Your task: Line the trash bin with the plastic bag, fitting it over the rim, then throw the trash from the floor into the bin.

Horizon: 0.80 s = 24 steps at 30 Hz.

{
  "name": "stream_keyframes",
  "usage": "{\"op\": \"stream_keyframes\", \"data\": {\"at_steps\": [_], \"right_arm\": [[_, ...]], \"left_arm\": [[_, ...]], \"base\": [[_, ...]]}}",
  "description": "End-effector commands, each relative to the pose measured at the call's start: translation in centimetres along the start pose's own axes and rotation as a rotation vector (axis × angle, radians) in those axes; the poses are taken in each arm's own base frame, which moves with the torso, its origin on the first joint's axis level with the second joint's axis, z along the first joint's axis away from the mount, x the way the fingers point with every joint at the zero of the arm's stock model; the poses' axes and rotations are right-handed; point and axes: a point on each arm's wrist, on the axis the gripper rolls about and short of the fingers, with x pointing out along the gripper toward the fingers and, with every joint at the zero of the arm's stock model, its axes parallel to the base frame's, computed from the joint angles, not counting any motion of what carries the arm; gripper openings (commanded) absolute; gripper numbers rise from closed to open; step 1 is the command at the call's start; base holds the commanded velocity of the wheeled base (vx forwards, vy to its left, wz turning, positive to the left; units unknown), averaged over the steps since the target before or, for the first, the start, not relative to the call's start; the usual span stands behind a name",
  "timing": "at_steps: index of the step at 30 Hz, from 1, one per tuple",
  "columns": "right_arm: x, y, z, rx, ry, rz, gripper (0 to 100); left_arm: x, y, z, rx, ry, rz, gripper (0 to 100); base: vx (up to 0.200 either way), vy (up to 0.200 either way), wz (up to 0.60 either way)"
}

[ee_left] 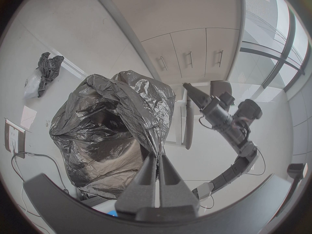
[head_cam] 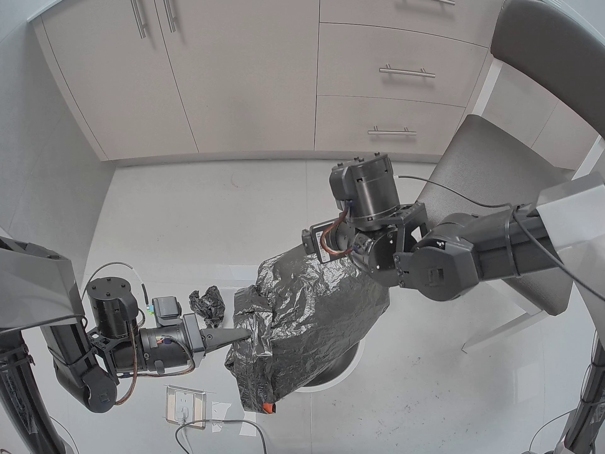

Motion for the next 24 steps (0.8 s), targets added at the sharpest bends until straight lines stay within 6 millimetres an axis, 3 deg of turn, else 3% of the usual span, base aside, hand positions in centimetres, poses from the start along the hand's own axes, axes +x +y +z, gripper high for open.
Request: {"op": "stream_keyframes", "data": {"at_steps": [1,8,13,17,21,24], "right_arm": [[2.9,-0.6,-0.5,-0.006,0.010,-0.055,100],[4.3,-2.2,-1.1,0.014,0.029,-0.104,100],[4.4,-3.2,-0.4,0.038,0.012,-0.122,100],[3.8,-3.6,0.0,0.078,0.007,-0.125,100],[1.6,-3.2,0.8,0.170,-0.007,-0.096,100],[0.9,-2.4,1.1,0.364,-0.027,-0.092,100]], "left_arm": [[-0.1,0.3,-0.5,-0.002,0.017,0.014,0],[-0.2,0.4,-0.5,-0.006,0.012,0.019,0],[-0.2,0.5,-0.4,-0.007,0.012,0.020,0],[-0.2,0.5,-0.4,-0.006,0.012,0.019,0],[-0.1,0.6,-0.5,-0.010,0.014,0.023,0],[-0.1,0.6,-0.6,-0.012,0.016,0.025,0]], "base": [[0.000,0.000,0.00],[0.000,0.000,0.00],[0.000,0.000,0.00],[0.000,0.000,0.00],[0.000,0.000,0.00],[0.000,0.000,0.00]]}}
